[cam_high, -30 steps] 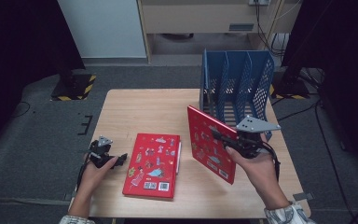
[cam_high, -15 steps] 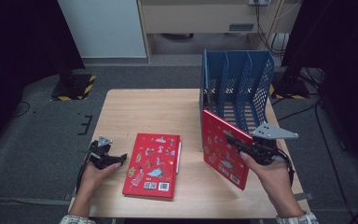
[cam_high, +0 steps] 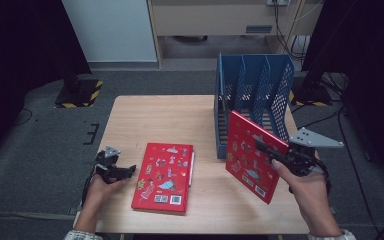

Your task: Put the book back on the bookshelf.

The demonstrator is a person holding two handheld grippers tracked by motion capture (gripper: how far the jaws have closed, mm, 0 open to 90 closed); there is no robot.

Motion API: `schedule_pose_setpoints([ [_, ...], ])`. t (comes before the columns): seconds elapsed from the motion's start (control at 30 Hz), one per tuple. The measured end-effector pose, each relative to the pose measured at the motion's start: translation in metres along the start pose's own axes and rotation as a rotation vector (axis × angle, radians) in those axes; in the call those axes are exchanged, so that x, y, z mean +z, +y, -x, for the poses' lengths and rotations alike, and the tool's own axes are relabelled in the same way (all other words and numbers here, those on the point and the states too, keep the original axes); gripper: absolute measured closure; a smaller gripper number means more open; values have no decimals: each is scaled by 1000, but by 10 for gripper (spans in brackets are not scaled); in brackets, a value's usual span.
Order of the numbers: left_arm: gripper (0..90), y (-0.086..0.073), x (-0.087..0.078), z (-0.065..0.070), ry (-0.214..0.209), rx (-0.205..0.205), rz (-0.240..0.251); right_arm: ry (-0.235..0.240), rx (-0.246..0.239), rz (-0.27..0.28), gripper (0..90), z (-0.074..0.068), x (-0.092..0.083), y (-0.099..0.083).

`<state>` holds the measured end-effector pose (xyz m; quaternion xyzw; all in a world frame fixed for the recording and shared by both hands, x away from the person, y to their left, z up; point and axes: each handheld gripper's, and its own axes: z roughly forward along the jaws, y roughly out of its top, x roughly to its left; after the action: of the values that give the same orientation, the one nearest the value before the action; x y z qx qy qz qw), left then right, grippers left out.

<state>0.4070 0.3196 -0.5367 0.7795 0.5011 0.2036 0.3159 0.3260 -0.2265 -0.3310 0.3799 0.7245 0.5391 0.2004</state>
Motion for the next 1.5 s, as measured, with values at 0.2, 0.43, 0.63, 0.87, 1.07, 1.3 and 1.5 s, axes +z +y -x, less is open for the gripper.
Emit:
schedule_pose_setpoints([
  [0.2,0,0,0,0,-1,3,-2,-15,8,15,791,3,-5,20],
  [0.43,0,0,0,0,-1,3,-2,-36,8,28,791,2,-7,38],
  [0.63,0,0,0,0,0,3,-2,-60,11,37,791,9,-4,51],
  [0.87,0,0,0,0,0,0,1,-125,13,36,791,21,5,64],
  [1.07,0,0,0,0,1,-3,3,-180,39,38,791,36,17,74],
  [1.3,0,0,0,0,1,2,-1,-241,65,30,790,53,32,78],
  [1.5,0,0,0,1,2,-5,4,-310,43,20,791,60,46,83],
])
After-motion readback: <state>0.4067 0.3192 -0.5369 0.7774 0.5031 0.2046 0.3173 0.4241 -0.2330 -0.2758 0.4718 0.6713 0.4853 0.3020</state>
